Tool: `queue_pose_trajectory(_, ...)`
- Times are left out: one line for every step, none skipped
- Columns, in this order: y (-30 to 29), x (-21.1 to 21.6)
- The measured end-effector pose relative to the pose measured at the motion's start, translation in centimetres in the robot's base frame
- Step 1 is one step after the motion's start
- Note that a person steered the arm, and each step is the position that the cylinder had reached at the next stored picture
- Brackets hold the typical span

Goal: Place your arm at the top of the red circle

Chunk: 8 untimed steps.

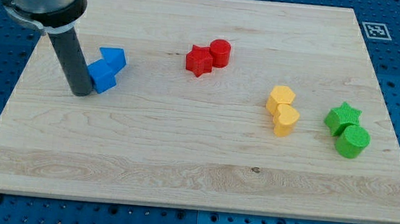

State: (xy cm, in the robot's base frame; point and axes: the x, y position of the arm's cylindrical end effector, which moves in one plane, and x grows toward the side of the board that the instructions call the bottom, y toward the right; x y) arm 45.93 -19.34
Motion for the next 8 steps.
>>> queue_pose_trajectory(-0.1, -0.1)
queue_pose_trajectory(-0.2, -0.2)
queue_pose_trajectory(-2.5, -3.0)
queue_pose_trajectory(-5.2, -5.4)
queue_pose_trajectory(-7.5, -8.0)
queue_pose_trajectory(-7.2, -11.9)
queue_pose_trajectory(-3.6, -14.7)
queue_pose_trajectory(2.6, -15.4)
